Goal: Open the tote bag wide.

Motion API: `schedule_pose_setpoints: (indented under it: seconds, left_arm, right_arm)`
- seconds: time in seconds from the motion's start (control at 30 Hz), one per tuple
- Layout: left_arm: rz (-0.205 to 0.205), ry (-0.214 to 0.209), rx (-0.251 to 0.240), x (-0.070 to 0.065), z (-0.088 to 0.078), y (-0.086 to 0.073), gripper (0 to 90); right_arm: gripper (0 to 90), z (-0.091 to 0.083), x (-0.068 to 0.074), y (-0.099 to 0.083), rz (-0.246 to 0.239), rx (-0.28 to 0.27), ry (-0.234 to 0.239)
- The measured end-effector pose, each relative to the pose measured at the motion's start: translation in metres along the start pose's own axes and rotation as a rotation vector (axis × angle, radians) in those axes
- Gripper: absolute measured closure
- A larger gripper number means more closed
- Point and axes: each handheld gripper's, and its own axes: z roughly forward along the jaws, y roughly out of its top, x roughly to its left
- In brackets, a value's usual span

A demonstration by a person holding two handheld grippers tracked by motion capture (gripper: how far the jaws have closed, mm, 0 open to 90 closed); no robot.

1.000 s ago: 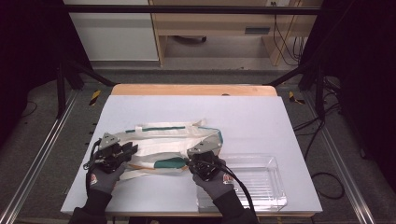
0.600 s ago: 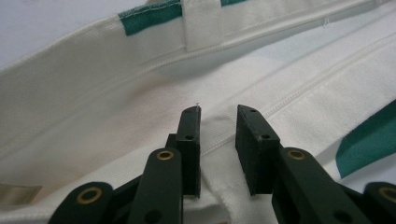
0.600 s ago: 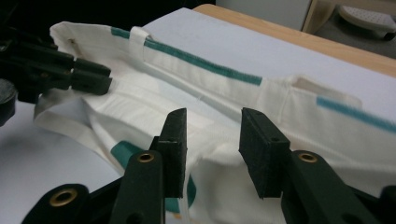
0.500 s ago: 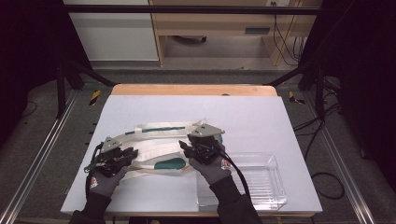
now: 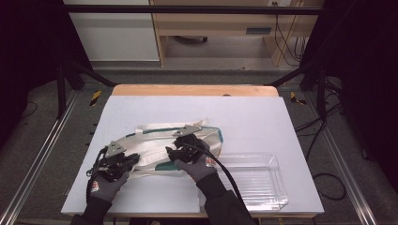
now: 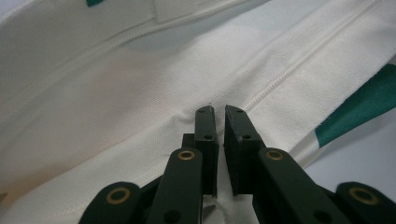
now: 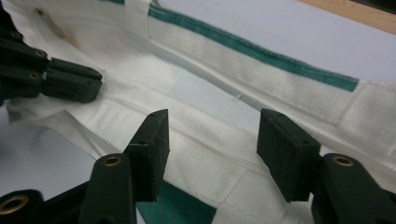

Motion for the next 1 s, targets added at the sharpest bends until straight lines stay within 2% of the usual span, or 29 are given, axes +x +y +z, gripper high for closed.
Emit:
schedule_pose_setpoints:
  seconds: [0.1,0.17,0.33,0.4,0.47,0.57,0.7,0.8,0.83,0.87,0.93,1.0]
  left_arm:
    - [0.002,-0.003,0.003,-0.001,-0.001,0.000,89.6]
    - [0.015,-0.001,0.011,-0.002,-0.003,0.001,89.7]
    - [-0.005,-0.021,-0.007,-0.002,-0.008,0.000,89.8]
    - [-0.002,-0.031,-0.007,-0.004,-0.014,-0.002,89.9]
    - [0.014,-0.052,-0.001,-0.008,-0.019,-0.006,89.9]
    - [0.023,-0.072,0.013,-0.013,-0.023,-0.014,89.9]
    - [0.026,-0.079,0.036,-0.014,-0.017,-0.016,89.8]
    - [0.034,-0.082,0.031,-0.014,-0.017,-0.016,89.7]
    - [0.033,-0.082,0.028,-0.015,-0.017,-0.015,89.7]
    - [0.032,-0.083,0.022,-0.015,-0.017,-0.015,89.7]
    - [0.034,-0.083,0.014,-0.015,-0.018,-0.014,89.7]
    - [0.028,-0.084,-0.004,-0.015,-0.019,-0.013,89.6]
  right_arm:
    - [41.9,0.005,0.001,-0.003,-0.008,0.015,-0.020]
    - [42.0,0.005,0.000,-0.004,-0.007,0.017,-0.023]
    - [43.0,0.000,0.000,-0.001,0.004,-0.013,-0.037]
    - [43.0,-0.002,-0.001,0.000,-0.008,-0.014,-0.061]
    - [42.3,-0.002,-0.002,0.000,-0.012,-0.015,-0.063]
    - [42.2,-0.003,-0.002,0.000,-0.015,-0.006,-0.061]
    - [44.7,0.005,-0.001,-0.003,-0.022,0.055,-0.068]
    - [51.0,0.009,-0.003,-0.006,-0.014,0.087,-0.075]
    - [61.5,0.010,-0.003,-0.006,-0.019,0.101,-0.080]
    - [61.5,0.010,-0.003,-0.006,-0.019,0.101,-0.080]
    - [70.6,0.010,-0.004,-0.007,-0.010,0.114,-0.076]
    - [83.9,0.012,-0.006,-0.008,0.002,0.131,-0.063]
